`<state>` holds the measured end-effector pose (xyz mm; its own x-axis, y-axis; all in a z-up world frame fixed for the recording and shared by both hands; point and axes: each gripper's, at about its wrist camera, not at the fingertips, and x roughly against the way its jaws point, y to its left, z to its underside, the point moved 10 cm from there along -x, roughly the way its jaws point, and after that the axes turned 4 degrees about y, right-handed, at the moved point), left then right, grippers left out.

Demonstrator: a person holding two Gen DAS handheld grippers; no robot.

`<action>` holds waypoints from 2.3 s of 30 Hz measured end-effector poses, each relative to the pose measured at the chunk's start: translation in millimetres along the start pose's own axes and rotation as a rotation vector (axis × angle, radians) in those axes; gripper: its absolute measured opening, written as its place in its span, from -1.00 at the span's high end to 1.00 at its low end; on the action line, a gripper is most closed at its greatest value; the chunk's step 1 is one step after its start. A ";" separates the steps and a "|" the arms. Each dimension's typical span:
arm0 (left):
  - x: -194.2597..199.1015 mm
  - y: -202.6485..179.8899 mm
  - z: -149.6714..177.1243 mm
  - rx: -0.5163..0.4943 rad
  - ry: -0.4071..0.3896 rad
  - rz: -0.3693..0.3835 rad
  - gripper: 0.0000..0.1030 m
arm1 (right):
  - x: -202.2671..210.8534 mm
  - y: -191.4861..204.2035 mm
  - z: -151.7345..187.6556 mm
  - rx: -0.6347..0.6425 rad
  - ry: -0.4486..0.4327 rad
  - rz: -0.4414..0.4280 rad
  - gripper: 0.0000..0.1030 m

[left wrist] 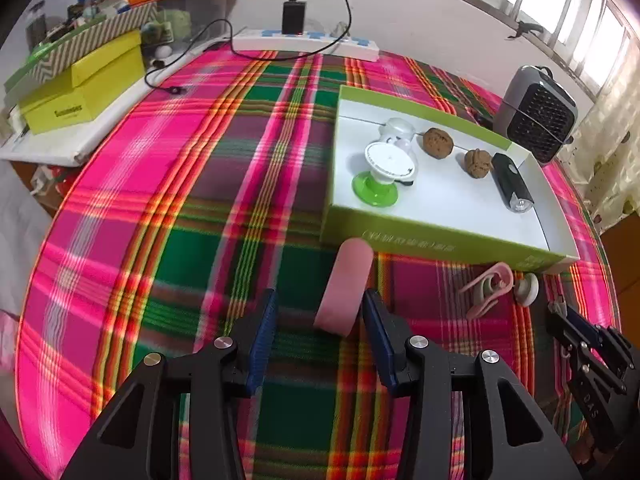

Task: Organize objects
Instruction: 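Close the left gripper on the pink clip while the right gripper grasps the white cable, then lift the pink clip with the left gripper while the right gripper carries the cable over the box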

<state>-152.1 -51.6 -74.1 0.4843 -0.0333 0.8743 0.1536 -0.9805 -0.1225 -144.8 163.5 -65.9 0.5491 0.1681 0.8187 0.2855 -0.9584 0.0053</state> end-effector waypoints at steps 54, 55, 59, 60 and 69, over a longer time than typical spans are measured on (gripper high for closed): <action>32.2 -17.2 -15.8 -0.161 -0.133 -0.022 0.70 | 20.2 7.7 -14.0 -0.018 -0.043 -0.012 0.58; 34.3 -17.6 -17.0 -0.166 -0.142 -0.029 0.70 | 22.1 8.0 -15.5 -0.017 -0.047 -0.011 0.58; 40.0 -19.8 -19.7 -0.172 -0.159 -0.023 0.70 | 25.8 9.0 -20.1 -0.014 -0.058 -0.007 0.58; 41.7 -20.4 -20.3 -0.175 -0.165 -0.026 0.70 | 26.7 9.1 -21.0 -0.014 -0.061 -0.007 0.58; 56.9 -27.4 -28.7 -0.194 -0.209 -0.014 0.70 | 35.0 13.4 -32.8 -0.004 -0.085 -0.008 0.58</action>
<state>-153.6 -32.1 -7.5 0.6531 0.0017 0.7573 0.0041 -1.0000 -0.0013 -147.5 148.9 -18.4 0.6118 0.1945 0.7667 0.2872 -0.9578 0.0138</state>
